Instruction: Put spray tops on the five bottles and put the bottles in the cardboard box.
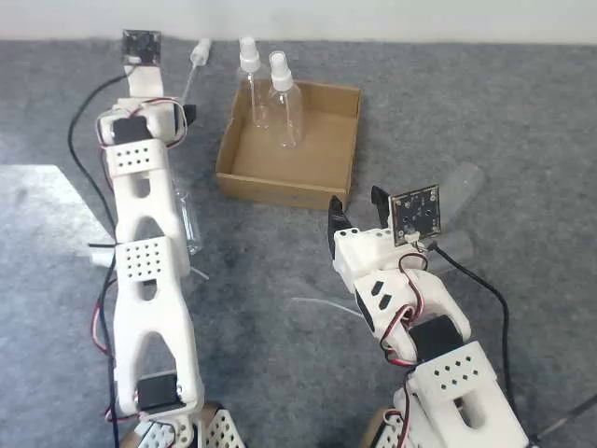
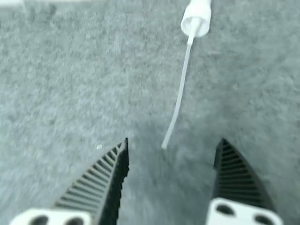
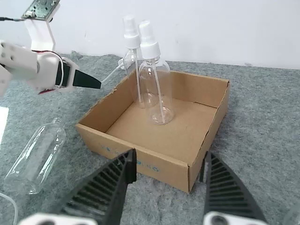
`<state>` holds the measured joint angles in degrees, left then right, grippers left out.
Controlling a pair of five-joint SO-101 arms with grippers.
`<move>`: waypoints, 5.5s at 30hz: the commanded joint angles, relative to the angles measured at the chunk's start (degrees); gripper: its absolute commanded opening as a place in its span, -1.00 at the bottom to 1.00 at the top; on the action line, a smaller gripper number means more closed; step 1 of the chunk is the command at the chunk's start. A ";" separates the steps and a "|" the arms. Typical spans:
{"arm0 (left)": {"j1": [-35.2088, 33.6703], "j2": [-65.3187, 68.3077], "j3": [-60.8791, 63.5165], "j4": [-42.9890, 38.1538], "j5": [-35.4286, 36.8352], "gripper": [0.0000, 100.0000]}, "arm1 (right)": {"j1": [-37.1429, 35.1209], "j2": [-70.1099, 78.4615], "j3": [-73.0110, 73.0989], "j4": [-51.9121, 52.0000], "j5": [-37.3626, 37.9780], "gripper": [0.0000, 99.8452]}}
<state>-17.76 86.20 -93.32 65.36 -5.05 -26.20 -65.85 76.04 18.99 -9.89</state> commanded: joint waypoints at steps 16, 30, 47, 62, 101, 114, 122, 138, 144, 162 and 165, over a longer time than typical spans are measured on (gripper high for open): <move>-0.09 7.47 -2.77 -16.18 0.79 -0.70 | -0.04 0.40 -4.66 -1.45 -0.26 -0.57; -0.18 -0.18 -2.86 -3.43 -0.35 -0.98 | -0.13 0.40 -4.57 -1.45 2.29 -0.58; -0.26 -6.51 -2.86 4.84 -0.79 -0.96 | -0.13 0.40 -4.57 -1.36 2.29 -0.58; -2.20 -3.78 -2.77 6.59 5.45 -0.50 | 0.48 -0.13 -3.34 -1.63 2.02 -0.58; -0.09 -3.43 10.51 -13.80 0.00 -0.66 | 2.68 0.04 -3.34 -1.54 2.02 -0.58; 0.62 -3.43 10.59 -13.54 -0.18 -0.79 | 2.68 0.13 -3.34 -1.54 2.02 -0.58; 0.62 -3.43 12.44 -13.89 -0.26 -0.79 | 2.59 0.04 -3.34 -1.54 2.02 -0.58; 0.97 -3.78 13.93 -17.32 -0.09 -0.79 | 2.59 0.22 -3.34 -1.54 2.02 -0.58; 0.97 -3.78 12.09 -17.23 0.00 -0.79 | 2.59 0.22 -3.34 -1.54 2.02 -0.58; 0.97 -3.69 10.95 -19.78 0.00 -0.80 | 2.59 0.22 -3.34 -1.54 2.02 -0.58; 0.97 -3.60 11.03 -19.78 0.00 -0.80 | 2.59 0.22 -3.34 -1.54 2.02 -0.58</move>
<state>-17.32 84.18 -79.08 46.81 -5.05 -24.00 -65.85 76.04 18.99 -8.31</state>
